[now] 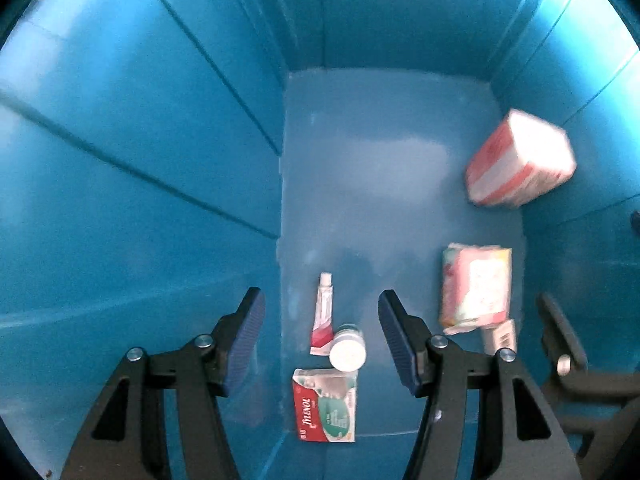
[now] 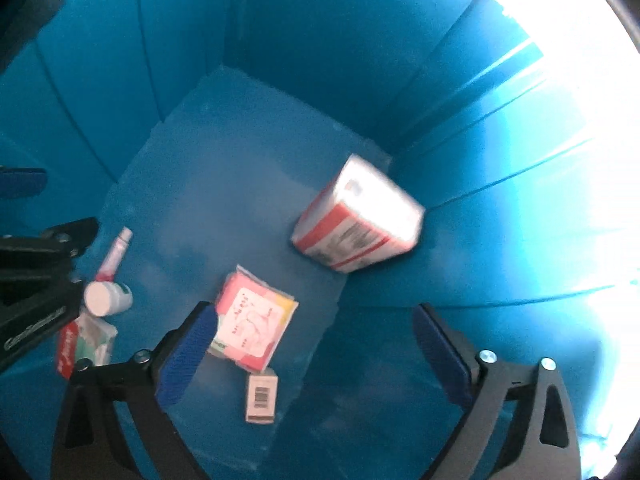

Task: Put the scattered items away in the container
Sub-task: 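Withdraw both tools from the crate back toward the pile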

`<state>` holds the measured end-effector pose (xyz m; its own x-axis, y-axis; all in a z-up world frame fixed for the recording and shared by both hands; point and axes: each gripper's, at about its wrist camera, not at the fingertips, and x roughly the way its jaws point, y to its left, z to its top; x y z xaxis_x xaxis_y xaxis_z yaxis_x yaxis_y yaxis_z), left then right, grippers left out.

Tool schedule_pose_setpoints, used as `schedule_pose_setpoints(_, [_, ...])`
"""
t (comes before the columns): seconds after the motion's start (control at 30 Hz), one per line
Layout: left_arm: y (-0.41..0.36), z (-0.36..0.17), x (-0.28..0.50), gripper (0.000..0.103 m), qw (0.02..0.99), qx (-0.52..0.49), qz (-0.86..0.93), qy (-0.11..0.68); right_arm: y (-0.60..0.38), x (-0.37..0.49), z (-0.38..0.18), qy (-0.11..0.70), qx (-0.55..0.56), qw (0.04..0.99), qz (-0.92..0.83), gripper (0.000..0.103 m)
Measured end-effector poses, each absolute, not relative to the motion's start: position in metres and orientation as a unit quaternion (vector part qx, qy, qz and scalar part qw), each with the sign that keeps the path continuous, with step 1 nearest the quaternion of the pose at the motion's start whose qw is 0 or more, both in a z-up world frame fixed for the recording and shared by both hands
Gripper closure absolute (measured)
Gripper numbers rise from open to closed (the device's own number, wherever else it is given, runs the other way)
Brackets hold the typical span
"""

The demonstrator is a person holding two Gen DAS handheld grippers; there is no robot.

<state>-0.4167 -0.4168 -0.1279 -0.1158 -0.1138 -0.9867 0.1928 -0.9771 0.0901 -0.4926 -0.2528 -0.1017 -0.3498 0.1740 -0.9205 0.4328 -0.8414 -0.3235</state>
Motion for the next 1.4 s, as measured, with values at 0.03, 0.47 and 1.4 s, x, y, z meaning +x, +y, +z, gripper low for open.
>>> schedule_pose_setpoints(0.03, [-0.416,-0.121,-0.414,0.045,0.099,0.651,-0.752,0.034,-0.251,-0.488,-0.09,0.261,0.559,0.087,-0.782,0.001])
schedule_pose_setpoints(0.47, [-0.372,0.007,-0.329,0.045,-0.009,0.512,-0.857,0.064,-0.163,-0.371,0.048,0.154,0.442,0.122,-0.875,0.0])
schedule_pose_setpoints(1.4, [-0.028,-0.047,-0.121,0.017,-0.115,0.397,-0.91,0.024,0.224,-0.104,-0.063,-0.02,0.41,-0.034,-0.911,0.0])
